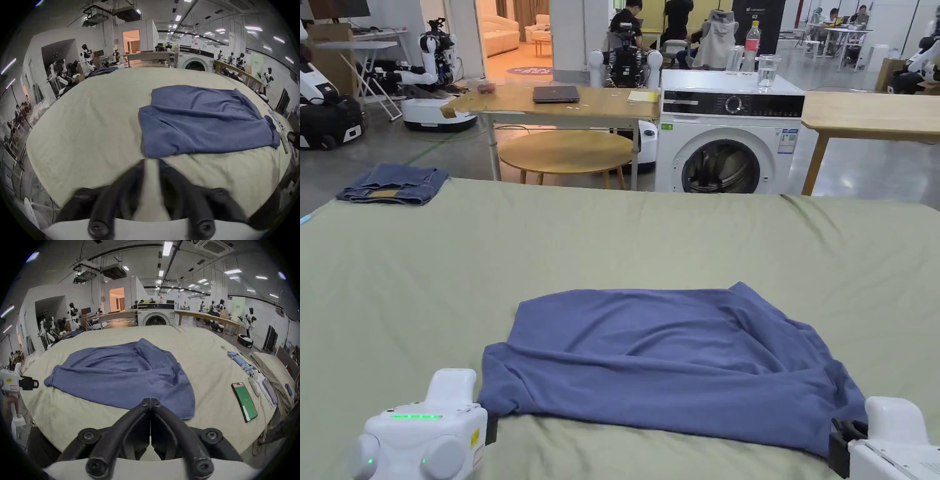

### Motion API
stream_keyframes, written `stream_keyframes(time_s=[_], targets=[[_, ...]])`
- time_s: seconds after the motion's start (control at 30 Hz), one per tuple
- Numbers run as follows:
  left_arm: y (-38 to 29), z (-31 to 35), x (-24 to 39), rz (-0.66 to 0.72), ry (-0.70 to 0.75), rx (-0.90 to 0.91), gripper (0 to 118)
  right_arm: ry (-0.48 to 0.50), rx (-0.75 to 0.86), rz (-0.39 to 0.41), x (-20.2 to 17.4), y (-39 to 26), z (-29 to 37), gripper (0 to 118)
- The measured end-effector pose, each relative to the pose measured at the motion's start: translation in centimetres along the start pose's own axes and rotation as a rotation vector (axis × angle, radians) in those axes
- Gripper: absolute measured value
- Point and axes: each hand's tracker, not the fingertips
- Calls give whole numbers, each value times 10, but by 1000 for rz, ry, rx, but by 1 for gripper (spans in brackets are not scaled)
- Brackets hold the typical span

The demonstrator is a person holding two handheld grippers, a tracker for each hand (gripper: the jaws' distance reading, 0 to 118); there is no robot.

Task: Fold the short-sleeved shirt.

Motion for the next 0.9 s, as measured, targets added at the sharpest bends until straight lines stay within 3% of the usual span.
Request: stream_keyframes(time_s=[0.03, 0.13, 0.3, 0.33, 0.4, 0.43, 0.47, 0.5, 0.53, 0.57, 0.63, 0.67, 0.73, 0.8, 0.9], targets=[[5, -6, 4, -8, 5, -22, 101, -8, -1, -1, 4, 0, 0, 0], [17, -33, 3, -10, -1, -48, 112, -34, -5, -12, 22, -1, -3, 0], [31, -64, 7, 14, 20, -109, 110, -87, -33, -24, 49, 0, -19, 0], [33, -69, 10, 10, 1, -132, 105, -97, -42, -19, 52, 1, -24, 0], [33, -82, 18, -46, -9, -203, 82, -97, -63, -13, 57, 3, -39, 0], [32, -82, 23, -70, -15, -211, 76, -98, -86, -8, 59, 5, -48, 7], [34, -78, 25, -81, 7, -177, 71, -95, -97, -9, 61, 7, -57, 43], [37, -72, 24, -73, -15, -157, 56, -81, -118, -12, 61, 7, -69, 82], [38, -69, 23, -59, -24, -146, 37, -75, -156, -15, 62, 6, -80, 112], [39, -63, 23, -50, -13, -120, 8, -74, -159, -15, 64, 6, -89, 118], [42, -59, 22, -58, -5, -108, 4, -78, -172, -22, 64, 2, -102, 113], [43, -59, 22, -60, -13, -113, 3, -60, -216, -38, 65, 0, -107, 85], [43, -57, 23, -87, -10, -111, 3, -23, -247, -78, 71, -4, -115, 6], [42, -53, 22, -89, -7, -106, 2, 12, -270, -118, 76, -5, -117, 3], [45, -33, 17, -78, -4, -55, 2, 6, -212, -102, 73, 7, -89, 3]])
